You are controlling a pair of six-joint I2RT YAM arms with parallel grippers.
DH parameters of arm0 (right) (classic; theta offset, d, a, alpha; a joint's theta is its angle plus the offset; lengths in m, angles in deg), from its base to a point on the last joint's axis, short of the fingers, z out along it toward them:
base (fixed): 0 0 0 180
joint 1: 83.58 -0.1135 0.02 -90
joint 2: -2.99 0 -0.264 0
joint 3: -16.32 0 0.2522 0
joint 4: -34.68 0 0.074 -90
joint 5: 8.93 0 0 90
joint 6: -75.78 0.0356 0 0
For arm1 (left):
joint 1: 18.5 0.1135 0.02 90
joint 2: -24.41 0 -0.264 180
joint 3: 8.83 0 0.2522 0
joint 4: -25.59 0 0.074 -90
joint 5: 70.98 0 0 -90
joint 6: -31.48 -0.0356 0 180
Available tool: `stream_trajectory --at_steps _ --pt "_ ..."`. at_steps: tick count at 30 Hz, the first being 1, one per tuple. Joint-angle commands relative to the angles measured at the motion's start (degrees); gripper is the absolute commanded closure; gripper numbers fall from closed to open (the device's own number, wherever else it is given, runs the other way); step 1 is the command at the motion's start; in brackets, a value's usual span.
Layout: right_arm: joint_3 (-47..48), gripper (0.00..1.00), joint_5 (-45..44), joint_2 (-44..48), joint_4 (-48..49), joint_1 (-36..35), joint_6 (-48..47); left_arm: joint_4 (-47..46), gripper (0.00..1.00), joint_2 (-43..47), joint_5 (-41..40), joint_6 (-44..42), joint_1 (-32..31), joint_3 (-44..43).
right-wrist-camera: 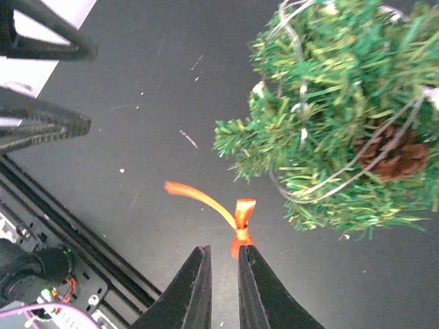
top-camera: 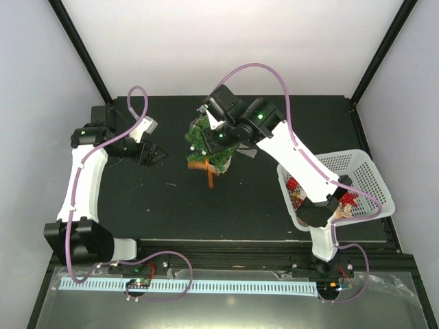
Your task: Decorate the small christmas tree
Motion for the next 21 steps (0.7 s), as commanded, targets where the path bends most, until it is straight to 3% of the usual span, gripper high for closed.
stream_trajectory --at_steps 1,7,11,13,17,21 --pt "-0.5 0.85 1.9 -0.7 -0.3 -2.1 -1.6 0.1 0.21 0.9 1.0 -1.5 1.0 -0.3" --pt "-4.5 0.85 0.4 -1.9 4.1 -2.6 -0.8 -0.3 0.21 0.6 2.4 -1.1 1.2 0.6" --pt "-6.5 0.86 -6.6 -1.4 2.7 -2.4 1.6 1.4 0.21 0.4 5.1 -4.1 -0.2 1.5" --pt "-11.8 0.86 -9.9 2.4 3.9 -2.2 3.5 4.1 0.22 -0.4 5.8 -7.7 -3.2 1.4" --pt "-26.2 0.84 -12.0 14.2 10.4 1.2 8.5 6.0 0.26 -2.5 -5.3 -13.8 -13.6 3.6" --pt "-37.2 0.82 -11.0 24.7 15.5 4.9 10.5 4.9 0.32 -5.0 -10.9 -14.0 -18.6 7.9"
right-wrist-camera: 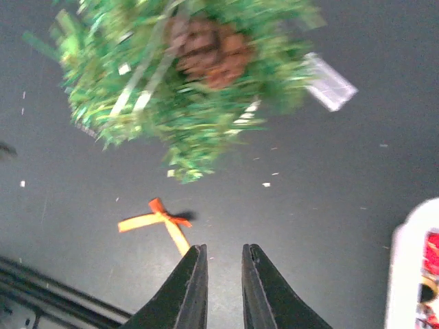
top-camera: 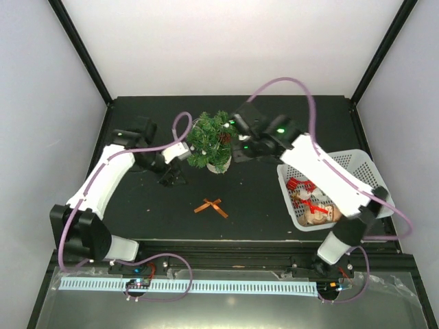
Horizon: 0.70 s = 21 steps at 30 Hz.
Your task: Decorate the small christmas tree
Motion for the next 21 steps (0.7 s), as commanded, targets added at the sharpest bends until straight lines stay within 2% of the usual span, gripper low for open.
stream_trajectory --at_steps 1,5,9,12,16,21 --pt "-8.1 0.81 -3.3 12.5 6.6 3.5 4.4 2.6 0.33 -4.1 -7.6 -3.2 -3.8 3.1" --pt "-12.6 0.79 -4.7 17.0 5.3 3.7 6.3 0.1 0.32 -7.3 -7.5 1.3 -6.3 6.2" --pt "-19.2 0.78 -4.7 21.8 7.7 4.1 8.8 -10.0 0.31 -6.2 -11.9 11.3 -12.3 10.9" --pt "-22.4 0.77 -3.9 24.4 8.2 5.1 10.4 -17.2 0.31 -4.0 -15.2 15.3 -16.1 15.1" --pt "-24.6 0.77 -3.7 26.9 7.8 6.0 11.2 -24.2 0.31 -1.5 -17.9 13.7 -19.9 21.1" --pt "-26.8 0.77 -3.9 29.2 7.5 6.2 12.8 -28.8 0.32 -5.1 -21.0 14.0 -23.1 22.9"
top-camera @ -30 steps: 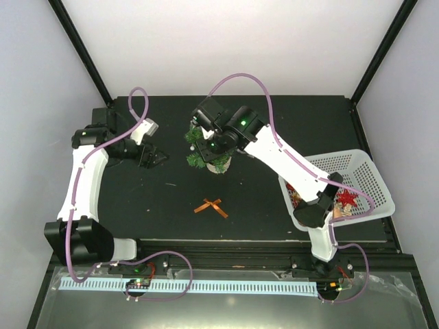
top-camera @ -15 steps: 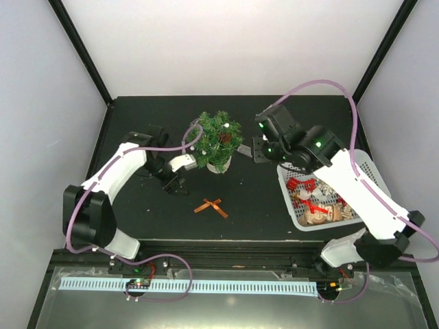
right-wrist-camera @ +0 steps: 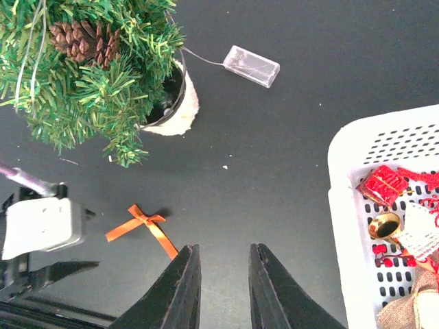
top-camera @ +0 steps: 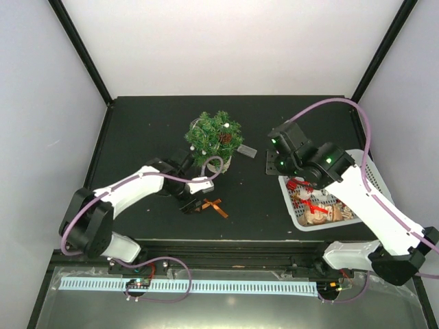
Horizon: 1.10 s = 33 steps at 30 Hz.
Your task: Decorate the small christmas tree
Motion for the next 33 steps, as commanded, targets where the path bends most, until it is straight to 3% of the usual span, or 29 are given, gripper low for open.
stream_trajectory --at_steps 1,5,9,18,33 --pt "-1.8 0.77 -0.4 2.7 0.9 0.4 2.8 -8.8 0.32 -3.0 -5.5 2.0 -3.0 0.4" --pt "-3.3 0.77 -0.5 4.2 0.6 0.4 3.8 -12.5 0.35 -5.6 -9.5 3.8 -6.2 0.3" --pt "-3.6 0.77 -1.1 5.0 -0.4 0.4 4.1 -12.9 0.46 -9.1 -8.7 4.2 -7.8 -0.3" --pt "-5.0 0.77 -1.3 6.7 -1.9 0.5 4.8 -16.1 0.47 -12.4 -11.8 4.1 -10.9 -0.3" --pt "-6.0 0.77 -1.4 8.1 -2.0 0.6 5.3 -16.5 0.83 -14.5 -15.6 3.6 -11.1 -0.3"
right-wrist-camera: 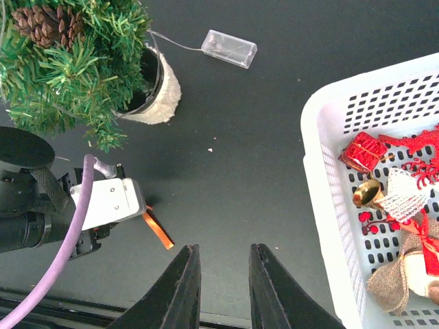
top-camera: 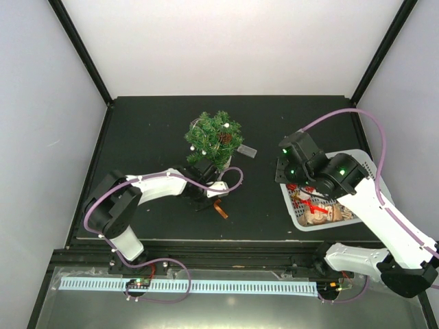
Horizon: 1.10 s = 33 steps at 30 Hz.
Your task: Decorate the small christmas tree
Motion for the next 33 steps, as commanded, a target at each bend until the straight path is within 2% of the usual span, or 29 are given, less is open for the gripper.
stream_trajectory --at_steps 1,7,26,27,29,30,33 --pt "-0.9 0.77 -1.0 0.9 0.4 0.3 0.8 0.3 0.85 -1.1 -1.7 -0.1 -0.4 -0.1" --pt "-1.3 0.77 -1.0 1.0 1.1 0.4 0.6 1.1 0.98 0.5 -2.4 -0.7 -0.4 0.1" --pt "-3.7 0.77 -0.9 1.6 4.1 0.3 -0.2 5.3 0.98 11.3 -4.7 -3.8 -0.4 0.5" --pt "-3.8 0.77 -0.7 1.6 4.3 0.4 -0.3 5.4 0.96 10.9 -4.4 -3.6 -0.4 0.4" --pt "-4.1 0.77 -0.5 1.6 4.4 0.4 -0.4 5.9 0.78 9.3 -4.2 -2.8 -0.5 0.1" --pt "-4.2 0.77 -0.5 1.5 4.4 0.4 -0.4 5.8 0.72 8.5 -4.0 -2.5 -0.5 -0.1" --pt "-4.0 0.77 -0.5 1.5 4.3 0.4 -0.5 4.5 0.70 7.3 -3.2 -2.8 -0.6 -0.2"
